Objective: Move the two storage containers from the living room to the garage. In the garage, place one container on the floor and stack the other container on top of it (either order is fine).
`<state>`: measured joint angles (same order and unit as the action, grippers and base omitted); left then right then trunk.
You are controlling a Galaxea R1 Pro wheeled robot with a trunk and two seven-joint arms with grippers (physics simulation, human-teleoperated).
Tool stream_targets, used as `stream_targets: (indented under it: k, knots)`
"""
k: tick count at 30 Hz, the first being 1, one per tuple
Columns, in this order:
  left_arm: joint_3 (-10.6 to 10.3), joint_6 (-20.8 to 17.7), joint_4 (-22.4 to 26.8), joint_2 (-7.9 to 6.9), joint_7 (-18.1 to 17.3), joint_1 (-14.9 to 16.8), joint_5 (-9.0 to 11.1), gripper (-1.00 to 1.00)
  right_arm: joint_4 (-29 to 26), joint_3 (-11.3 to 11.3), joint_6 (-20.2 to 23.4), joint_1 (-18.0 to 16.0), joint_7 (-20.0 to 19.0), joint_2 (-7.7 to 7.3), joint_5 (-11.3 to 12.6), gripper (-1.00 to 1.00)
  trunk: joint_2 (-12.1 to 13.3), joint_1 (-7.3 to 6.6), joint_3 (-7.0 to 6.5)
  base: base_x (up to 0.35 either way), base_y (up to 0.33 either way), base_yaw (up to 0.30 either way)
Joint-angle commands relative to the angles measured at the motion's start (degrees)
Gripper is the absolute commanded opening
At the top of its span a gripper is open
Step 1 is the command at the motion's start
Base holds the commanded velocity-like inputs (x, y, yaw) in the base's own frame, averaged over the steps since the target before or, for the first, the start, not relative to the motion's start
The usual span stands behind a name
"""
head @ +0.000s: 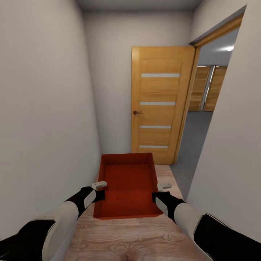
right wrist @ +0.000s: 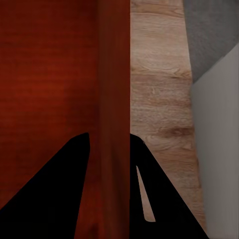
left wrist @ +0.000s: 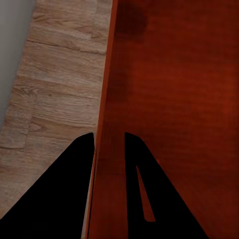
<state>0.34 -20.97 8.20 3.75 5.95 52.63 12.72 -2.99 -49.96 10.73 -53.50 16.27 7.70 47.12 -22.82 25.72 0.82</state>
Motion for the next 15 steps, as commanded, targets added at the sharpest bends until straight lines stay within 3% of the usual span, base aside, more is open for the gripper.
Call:
stream_targets:
  k: [1,15]
  knots:
    - [1.0,-0.4,0.2,0.02,0.5,0.0,-1.1,-1.00,-0.3,-0.5,0.4,0.0,0.2,0.03,0.6,-1.00,-0.1,0.06,0.08,0.323,0.000,0.000]
    - [1.0,-0.4,0.2,0.02,0.5,0.0,-1.0,-1.00,-0.3,-0.5,0.3,0.0,0.2,0.03,0.6,-1.00,-0.1,0.06,0.08,0.323,0.000,0.000]
